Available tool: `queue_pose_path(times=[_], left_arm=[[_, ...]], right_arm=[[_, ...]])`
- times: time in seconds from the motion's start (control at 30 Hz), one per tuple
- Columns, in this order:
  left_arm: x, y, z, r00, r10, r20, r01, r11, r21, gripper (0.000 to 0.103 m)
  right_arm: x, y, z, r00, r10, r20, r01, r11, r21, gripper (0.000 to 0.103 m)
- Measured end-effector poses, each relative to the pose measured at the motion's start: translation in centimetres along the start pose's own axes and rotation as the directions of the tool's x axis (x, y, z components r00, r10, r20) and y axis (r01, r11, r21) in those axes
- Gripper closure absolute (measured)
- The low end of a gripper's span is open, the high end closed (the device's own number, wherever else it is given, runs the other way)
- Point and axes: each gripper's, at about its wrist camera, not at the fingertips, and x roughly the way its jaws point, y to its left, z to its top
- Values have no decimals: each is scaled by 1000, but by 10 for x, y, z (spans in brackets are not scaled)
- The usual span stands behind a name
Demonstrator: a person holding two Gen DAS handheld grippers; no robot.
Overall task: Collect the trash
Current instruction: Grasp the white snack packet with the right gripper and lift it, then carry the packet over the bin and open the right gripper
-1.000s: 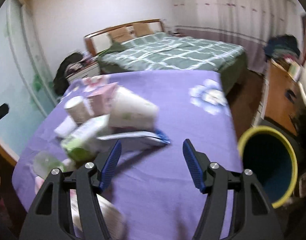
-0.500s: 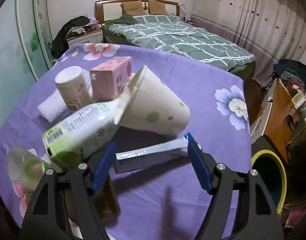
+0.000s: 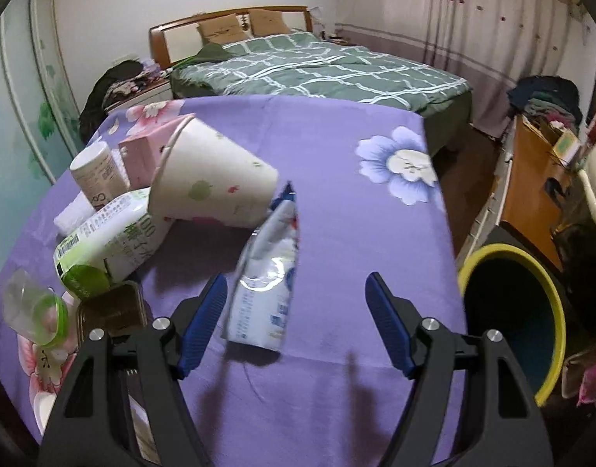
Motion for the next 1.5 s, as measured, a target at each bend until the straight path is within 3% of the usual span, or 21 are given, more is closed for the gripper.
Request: queue_pose_path(times=[0.33,0.57,0.77,1.1,1.5], left_arm=[[4,-7,-5,1000,-22,-16,22,1000,6,5],[7,-4,-8,999,-30,-22,30,1000,-9,5],[8,-3,-8,999,-32,-20,32,999,-9,5],[4,-18,-13,998,-59,-15,59,998,26,5],[1,-37,-20,995,-95,-39,98,993,72,5]], right_arm=[[48,11,16,996,-1,-89,1,1000,1,38],[48,13,11,995,-3,-102,3,1000,-1,72],[37,2,1,995,29,-90,-25,999,45,74],[5,-31,-16,999,17,-33,-12,990,144,73],[-25,-110,-28,995,-101,11,93,951,295,73]])
